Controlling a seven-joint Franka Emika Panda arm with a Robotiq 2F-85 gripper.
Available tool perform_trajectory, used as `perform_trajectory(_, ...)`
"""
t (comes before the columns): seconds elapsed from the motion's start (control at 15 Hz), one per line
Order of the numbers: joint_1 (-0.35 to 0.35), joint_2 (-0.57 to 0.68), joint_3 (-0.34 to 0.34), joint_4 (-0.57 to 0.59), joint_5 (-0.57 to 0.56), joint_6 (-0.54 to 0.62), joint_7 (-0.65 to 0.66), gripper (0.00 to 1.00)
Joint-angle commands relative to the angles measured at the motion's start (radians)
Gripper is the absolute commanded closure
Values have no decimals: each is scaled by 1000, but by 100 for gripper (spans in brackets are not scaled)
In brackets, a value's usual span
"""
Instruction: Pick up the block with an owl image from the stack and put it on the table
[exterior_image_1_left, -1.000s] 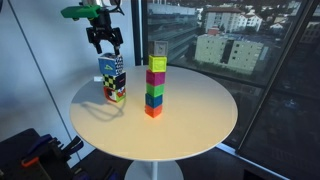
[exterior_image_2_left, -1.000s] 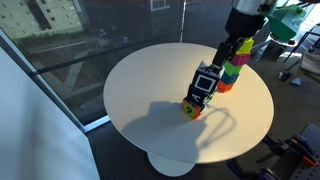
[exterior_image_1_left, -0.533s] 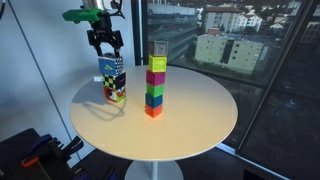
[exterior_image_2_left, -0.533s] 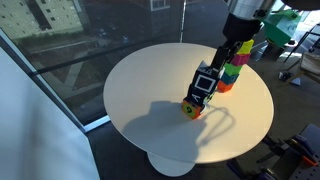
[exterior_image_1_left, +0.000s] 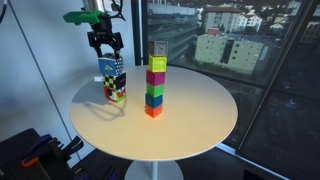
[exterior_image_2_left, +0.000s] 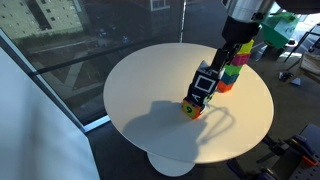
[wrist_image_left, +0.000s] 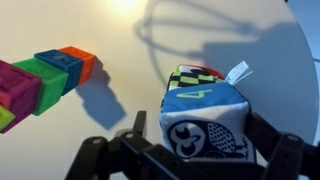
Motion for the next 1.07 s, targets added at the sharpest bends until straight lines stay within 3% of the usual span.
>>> perform_trajectory(0.0, 6, 11, -7, 3, -3, 12, 6, 0)
perform_trajectory(0.47, 3, 33, -10, 2, -8, 11, 14, 0)
perform_trajectory(0.53, 3, 35, -10, 3, -10, 8, 17, 10)
perform_trajectory(0.6, 3, 37, -10, 4, -9, 8, 18, 26)
perform_trajectory(0.73, 2, 40, -12, 8, -8, 0, 23, 44)
perform_trajectory(1.0, 1, 35, -15, 17, -5, -21, 39, 71)
